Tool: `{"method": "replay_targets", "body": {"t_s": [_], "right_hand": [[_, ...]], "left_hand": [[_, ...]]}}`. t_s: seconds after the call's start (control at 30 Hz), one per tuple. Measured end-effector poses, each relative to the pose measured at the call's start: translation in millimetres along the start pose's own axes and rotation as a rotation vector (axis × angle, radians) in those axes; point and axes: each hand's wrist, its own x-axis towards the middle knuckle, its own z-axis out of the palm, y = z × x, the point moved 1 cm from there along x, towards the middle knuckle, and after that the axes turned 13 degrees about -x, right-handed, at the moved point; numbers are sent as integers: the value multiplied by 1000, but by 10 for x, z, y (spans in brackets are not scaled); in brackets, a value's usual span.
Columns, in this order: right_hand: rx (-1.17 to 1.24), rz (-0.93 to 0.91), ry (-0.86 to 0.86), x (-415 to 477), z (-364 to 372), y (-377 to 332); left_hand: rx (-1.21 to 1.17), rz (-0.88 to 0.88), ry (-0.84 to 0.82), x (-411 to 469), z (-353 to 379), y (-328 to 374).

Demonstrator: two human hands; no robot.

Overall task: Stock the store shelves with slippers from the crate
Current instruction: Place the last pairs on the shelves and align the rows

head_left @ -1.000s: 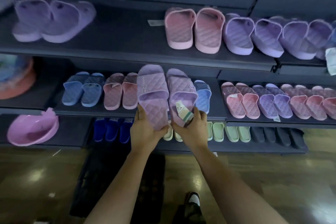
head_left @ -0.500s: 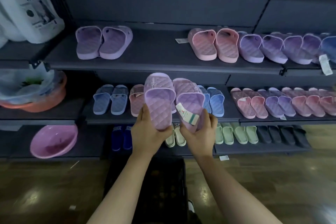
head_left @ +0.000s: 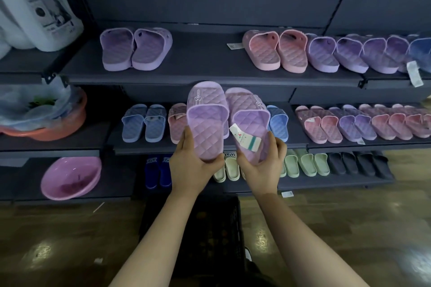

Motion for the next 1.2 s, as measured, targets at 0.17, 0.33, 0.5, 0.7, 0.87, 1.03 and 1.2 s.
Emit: {"method": "replay_targets", "body": {"t_s": [0.17,0.33,0.5,0.7,0.87,1.03,1.2], "right_hand": [[52,-58,54,91,-23,-199],[13,-141,47,630,66,-500],[-116,-120,-94,1278,231,-656],[-286,-253,-326,1836,470,-678],[-366,-320,-373,2258,583,-704],[-425,-381,-388,2578,810,-633],[-470,-379,-425,2802,928,-537]], "left_hand": [[-7,45,67,86,-60,86],[10,92,84,655,-78,195],[107,33,32,1331,49,198],[242,-4,81,1835,234,78],[309,-43,56,2211,369,90],[321,-1,12,2545,484,45],[337,-14,-108,2776,531,39]]}}
